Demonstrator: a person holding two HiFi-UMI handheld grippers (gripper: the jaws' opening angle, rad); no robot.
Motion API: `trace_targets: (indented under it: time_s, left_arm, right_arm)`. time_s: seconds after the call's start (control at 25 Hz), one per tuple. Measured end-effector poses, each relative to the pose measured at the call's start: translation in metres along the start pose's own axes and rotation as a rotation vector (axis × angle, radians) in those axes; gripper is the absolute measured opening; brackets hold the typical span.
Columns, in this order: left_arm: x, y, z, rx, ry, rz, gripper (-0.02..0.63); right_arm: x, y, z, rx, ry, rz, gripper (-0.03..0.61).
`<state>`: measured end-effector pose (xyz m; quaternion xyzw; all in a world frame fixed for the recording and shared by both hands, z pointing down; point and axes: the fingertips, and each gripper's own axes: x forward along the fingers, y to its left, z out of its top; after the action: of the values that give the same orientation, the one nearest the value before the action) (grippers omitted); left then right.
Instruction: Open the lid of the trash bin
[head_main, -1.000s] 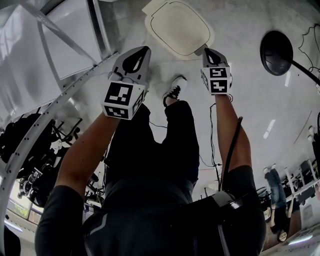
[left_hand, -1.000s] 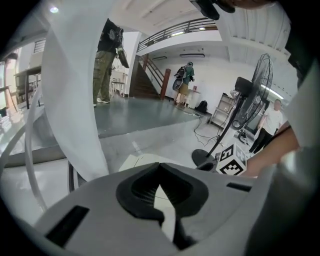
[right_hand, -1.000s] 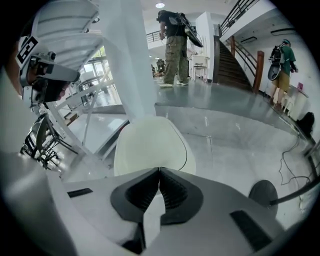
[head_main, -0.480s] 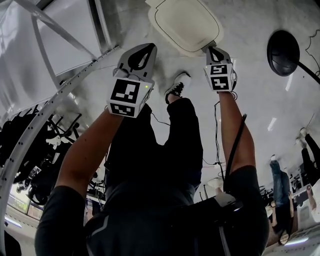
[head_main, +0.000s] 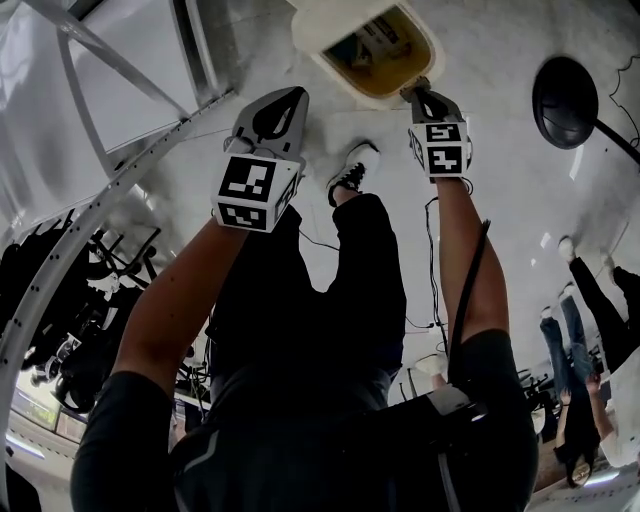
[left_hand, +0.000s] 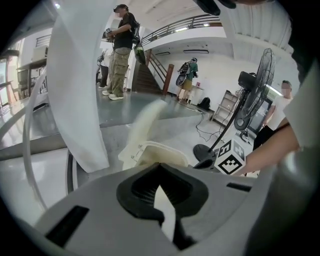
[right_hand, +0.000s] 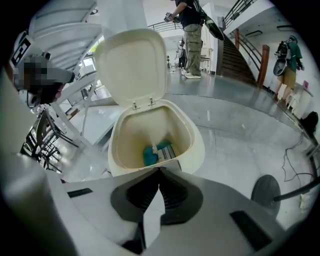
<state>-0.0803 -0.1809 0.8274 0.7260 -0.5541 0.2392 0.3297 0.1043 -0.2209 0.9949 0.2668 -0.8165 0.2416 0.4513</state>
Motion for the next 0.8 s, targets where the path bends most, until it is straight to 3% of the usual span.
trace_targets:
  time_s: [0.24, 0.8]
  left_arm:
    - [0.006, -0.001, -0.009, 0.001, 0.01, -0.001, 0.008]
    - [0.01, -0.014, -0.018, 0.029, 0.041, -0.01, 0.008]
  right_arm:
    - [0.0, 0.003, -0.001, -0.022, 0.041, -0.004, 0.026]
    - [-0.008, 0.005, 0.002, 0.069, 0.064, 0.028, 0.026]
